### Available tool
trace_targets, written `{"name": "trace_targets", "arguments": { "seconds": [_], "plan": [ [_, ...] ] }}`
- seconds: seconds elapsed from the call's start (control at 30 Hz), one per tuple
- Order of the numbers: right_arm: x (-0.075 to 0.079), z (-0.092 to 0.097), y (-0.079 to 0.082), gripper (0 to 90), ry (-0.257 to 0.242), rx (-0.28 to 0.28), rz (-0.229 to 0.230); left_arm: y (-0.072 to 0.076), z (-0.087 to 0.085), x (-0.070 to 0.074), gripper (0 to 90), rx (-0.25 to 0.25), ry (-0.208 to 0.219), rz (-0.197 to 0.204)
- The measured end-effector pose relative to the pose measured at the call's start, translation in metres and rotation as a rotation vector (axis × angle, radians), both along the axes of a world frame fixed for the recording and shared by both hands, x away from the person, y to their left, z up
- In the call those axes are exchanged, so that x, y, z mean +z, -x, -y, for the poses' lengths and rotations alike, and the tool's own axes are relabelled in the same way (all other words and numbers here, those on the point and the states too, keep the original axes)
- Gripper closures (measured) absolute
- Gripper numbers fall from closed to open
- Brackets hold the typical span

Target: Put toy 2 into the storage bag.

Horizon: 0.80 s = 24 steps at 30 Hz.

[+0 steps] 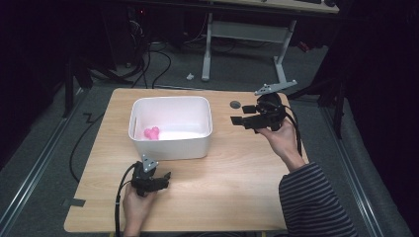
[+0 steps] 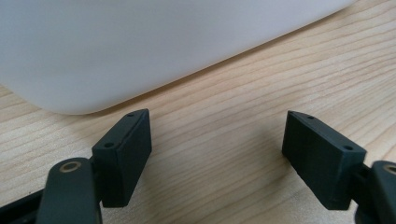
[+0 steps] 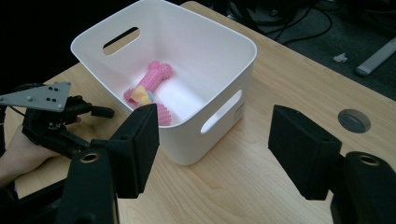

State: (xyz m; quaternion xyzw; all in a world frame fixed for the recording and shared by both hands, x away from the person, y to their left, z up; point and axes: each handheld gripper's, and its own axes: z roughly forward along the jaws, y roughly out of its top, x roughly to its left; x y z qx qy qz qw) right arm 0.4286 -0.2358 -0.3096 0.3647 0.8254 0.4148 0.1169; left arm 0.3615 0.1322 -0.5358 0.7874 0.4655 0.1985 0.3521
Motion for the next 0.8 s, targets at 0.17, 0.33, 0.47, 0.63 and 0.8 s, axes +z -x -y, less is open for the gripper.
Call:
{"name": "trace_targets", "arguments": {
  "seconds": [0.17,0.33,0.47,0.63,0.8],
  "plan": [
    [0.000,0.014,0.011,34.1,0.001,-0.027,0.013,0.000,0.000,0.000,24.3,0.000,0.000,0.000],
    [-0.018,0.032,0.026,34.2,0.013,-0.069,0.021,0.000,0.000,0.000,24.3,-0.001,-0.001,0.000],
    [-0.048,0.048,0.042,34.1,0.027,-0.120,0.003,0.000,0.000,0.000,24.3,-0.001,-0.001,0.000],
    [-0.107,0.063,0.061,34.0,0.043,-0.188,-0.014,0.000,0.000,0.000,24.3,0.000,-0.002,0.000],
    [-0.166,0.069,0.074,33.9,0.069,-0.270,-0.035,0.000,0.000,0.000,24.2,0.000,-0.003,0.000]
  ]
}}
